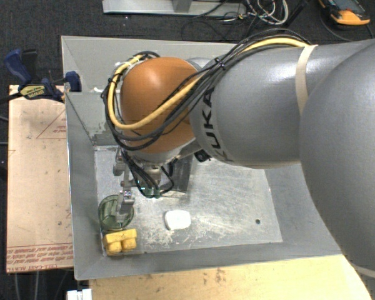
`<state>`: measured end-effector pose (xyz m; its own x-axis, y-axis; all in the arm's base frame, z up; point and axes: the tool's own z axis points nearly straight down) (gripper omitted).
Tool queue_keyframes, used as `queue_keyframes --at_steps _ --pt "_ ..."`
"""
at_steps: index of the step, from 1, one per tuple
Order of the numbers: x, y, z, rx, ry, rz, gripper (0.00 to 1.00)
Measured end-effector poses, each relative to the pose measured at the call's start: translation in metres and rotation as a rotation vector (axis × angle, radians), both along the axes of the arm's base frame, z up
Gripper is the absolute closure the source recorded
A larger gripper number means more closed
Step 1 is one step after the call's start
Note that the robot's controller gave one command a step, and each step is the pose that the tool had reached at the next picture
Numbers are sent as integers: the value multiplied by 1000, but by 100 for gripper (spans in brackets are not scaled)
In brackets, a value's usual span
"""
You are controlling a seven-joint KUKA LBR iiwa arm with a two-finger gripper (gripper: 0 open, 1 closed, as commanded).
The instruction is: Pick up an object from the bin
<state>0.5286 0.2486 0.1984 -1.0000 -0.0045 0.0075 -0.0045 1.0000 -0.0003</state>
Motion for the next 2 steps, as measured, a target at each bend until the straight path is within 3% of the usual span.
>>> queue_keyframes --at_steps 2 --pt "2 -1 4 2 -9 -5 0"
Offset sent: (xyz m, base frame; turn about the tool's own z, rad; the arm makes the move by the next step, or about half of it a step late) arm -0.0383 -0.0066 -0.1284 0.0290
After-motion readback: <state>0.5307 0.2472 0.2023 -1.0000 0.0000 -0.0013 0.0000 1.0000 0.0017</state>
